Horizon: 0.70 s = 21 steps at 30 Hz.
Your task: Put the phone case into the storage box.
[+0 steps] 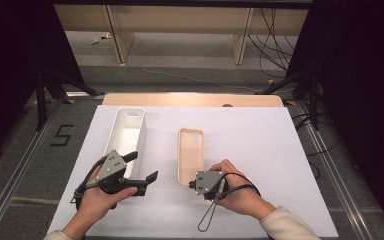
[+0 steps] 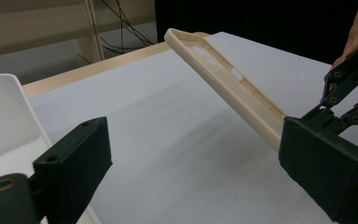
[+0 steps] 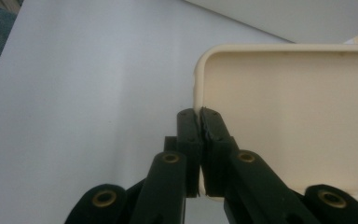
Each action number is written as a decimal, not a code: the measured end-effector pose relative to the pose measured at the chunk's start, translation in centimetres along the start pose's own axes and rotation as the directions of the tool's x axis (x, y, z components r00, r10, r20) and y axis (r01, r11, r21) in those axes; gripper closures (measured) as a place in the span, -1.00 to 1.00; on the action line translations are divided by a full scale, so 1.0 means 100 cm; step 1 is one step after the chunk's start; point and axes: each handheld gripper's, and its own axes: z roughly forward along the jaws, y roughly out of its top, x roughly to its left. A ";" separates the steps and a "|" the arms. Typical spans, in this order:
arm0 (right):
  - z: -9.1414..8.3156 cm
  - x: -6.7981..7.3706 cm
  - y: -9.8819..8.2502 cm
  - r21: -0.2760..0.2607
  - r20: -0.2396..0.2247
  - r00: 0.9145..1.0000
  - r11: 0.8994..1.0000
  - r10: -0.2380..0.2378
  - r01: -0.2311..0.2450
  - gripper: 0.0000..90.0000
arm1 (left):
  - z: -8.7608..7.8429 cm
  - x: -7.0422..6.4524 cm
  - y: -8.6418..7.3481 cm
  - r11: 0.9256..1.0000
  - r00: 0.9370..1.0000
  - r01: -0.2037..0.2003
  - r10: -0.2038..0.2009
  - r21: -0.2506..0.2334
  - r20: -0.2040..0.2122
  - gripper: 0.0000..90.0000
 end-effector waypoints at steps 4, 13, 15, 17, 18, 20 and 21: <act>0.001 0.001 -0.001 -0.006 0.006 1.000 1.000 -0.002 0.002 0.96 | 0.006 -0.002 0.005 1.000 1.000 0.000 0.000 -0.002 0.010 -0.77; 0.001 0.002 -0.001 -0.014 0.006 1.000 1.000 0.002 -0.002 0.96 | 0.023 -0.008 0.014 1.000 0.999 0.010 -0.010 0.009 0.043 -0.67; 0.001 0.003 -0.001 -0.015 0.009 1.000 1.000 0.002 -0.002 0.96 | 0.027 -0.008 0.016 1.000 0.999 0.009 -0.009 0.014 0.046 -0.66; 0.001 0.003 -0.001 -0.016 0.009 1.000 1.000 0.003 -0.003 0.96 | 0.031 -0.009 0.019 1.000 0.999 0.013 -0.013 0.014 0.050 -0.65; 0.001 0.003 -0.001 -0.019 0.013 1.000 1.000 -0.001 0.002 0.96 | 0.033 -0.009 0.021 1.000 0.999 0.016 -0.017 0.013 0.049 -0.64; 0.000 0.003 0.000 -0.019 0.011 1.000 1.000 -0.002 0.002 0.96 | 0.038 -0.008 0.025 1.000 0.998 0.019 -0.019 0.012 0.052 -0.63; 0.000 0.003 0.000 -0.018 0.015 1.000 1.000 -0.005 0.005 0.96 | 0.040 -0.008 0.027 1.000 0.998 0.025 -0.025 0.011 0.053 -0.62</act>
